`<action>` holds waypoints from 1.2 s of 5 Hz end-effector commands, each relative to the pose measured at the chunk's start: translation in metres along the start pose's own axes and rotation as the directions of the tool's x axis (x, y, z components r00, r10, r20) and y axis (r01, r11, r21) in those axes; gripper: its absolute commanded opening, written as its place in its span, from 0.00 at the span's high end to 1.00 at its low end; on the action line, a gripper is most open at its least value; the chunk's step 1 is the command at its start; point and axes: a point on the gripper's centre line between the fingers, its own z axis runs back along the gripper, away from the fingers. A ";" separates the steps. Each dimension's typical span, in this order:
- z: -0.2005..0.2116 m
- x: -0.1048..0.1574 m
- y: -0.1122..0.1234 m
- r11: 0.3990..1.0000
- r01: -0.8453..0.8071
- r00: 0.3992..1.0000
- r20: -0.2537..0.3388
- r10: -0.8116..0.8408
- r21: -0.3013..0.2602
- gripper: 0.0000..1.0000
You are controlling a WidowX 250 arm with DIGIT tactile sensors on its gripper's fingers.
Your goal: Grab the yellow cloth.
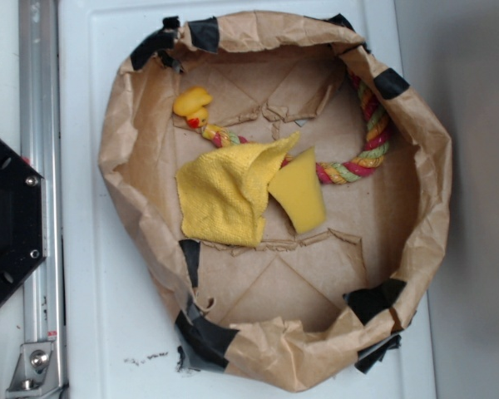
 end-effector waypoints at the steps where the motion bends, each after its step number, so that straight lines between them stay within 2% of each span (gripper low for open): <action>1: 0.000 0.000 0.000 1.000 0.000 1.000 0.000 0.000 0.000 0.00; 2: -0.023 0.038 0.009 0.999 -0.019 0.998 0.060 0.017 0.029 0.00; 3: -0.049 0.075 0.024 0.998 -0.066 0.996 0.051 0.066 -0.015 0.00; 4: -0.081 0.106 0.033 0.994 -0.111 0.993 -0.026 0.111 0.020 0.00; 5: -0.119 0.118 0.031 0.993 -0.083 0.990 -0.109 0.092 0.085 0.00; 6: -0.171 0.121 0.013 0.990 -0.109 0.983 -0.139 0.120 0.084 0.00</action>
